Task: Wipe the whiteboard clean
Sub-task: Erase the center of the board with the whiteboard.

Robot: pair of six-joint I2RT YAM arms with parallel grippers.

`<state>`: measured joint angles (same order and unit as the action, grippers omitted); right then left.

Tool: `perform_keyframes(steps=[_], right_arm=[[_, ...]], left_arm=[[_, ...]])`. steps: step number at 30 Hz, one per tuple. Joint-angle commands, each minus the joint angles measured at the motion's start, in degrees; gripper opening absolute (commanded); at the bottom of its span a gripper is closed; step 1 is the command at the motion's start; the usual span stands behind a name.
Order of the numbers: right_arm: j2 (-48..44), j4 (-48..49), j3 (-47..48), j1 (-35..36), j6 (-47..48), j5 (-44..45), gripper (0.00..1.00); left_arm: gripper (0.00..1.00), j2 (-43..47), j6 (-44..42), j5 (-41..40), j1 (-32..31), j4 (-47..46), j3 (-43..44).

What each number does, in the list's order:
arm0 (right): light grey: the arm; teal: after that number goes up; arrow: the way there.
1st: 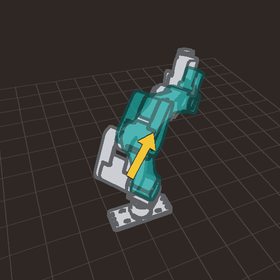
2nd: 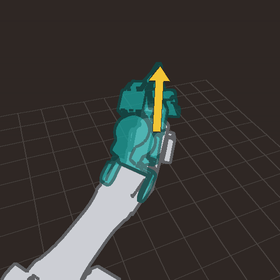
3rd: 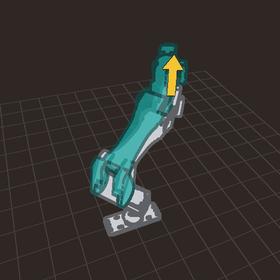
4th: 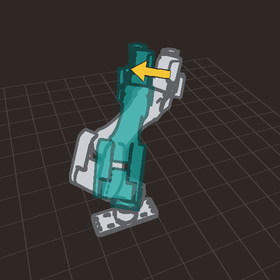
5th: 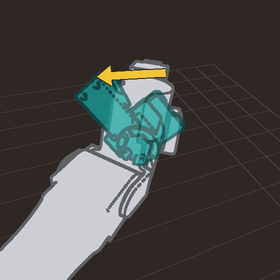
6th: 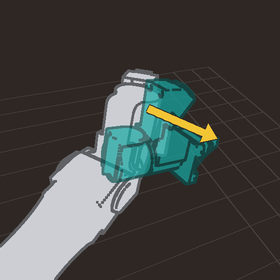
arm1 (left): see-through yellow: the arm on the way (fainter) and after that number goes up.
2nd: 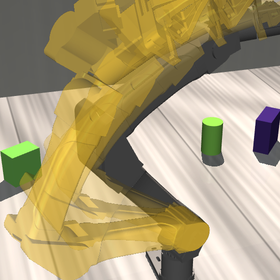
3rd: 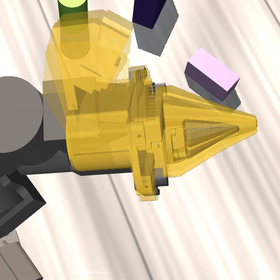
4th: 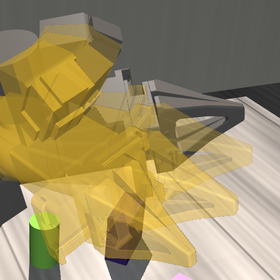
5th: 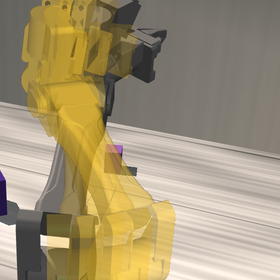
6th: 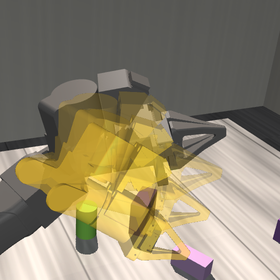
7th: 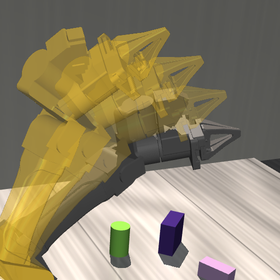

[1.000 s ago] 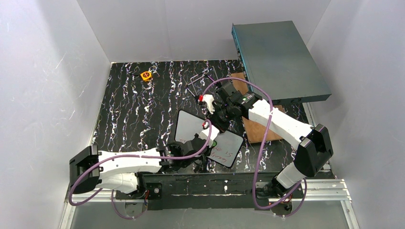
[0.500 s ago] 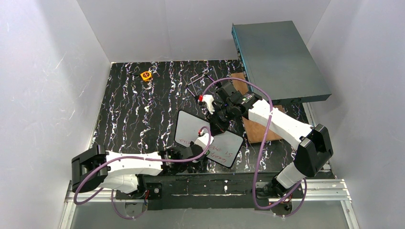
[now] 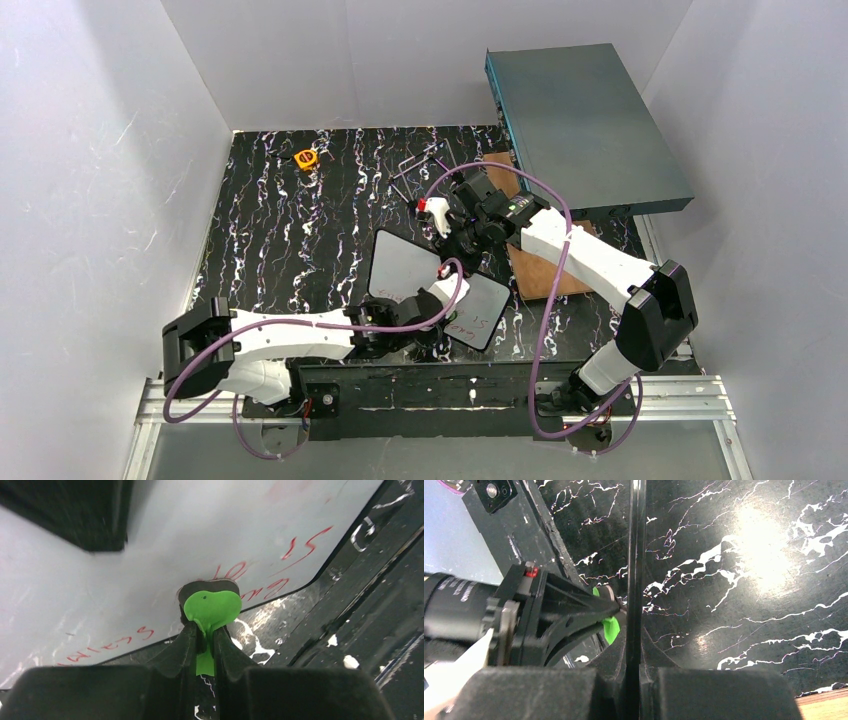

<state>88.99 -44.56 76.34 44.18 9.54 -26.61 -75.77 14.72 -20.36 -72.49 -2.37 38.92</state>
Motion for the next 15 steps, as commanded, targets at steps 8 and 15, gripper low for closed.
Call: perform_keyframes(steps=[8,15], right_arm=[[-0.66,3.67,0.80,0.90,1.45,-3.79,0.01],[-0.68,3.65,0.74,0.90,1.49,-3.71,0.01]], left_arm=[[0.00,6.27,-1.43,-2.71,4.12,-1.62,4.32],[0.00,5.71,3.65,1.93,5.07,-2.56,-3.46]])
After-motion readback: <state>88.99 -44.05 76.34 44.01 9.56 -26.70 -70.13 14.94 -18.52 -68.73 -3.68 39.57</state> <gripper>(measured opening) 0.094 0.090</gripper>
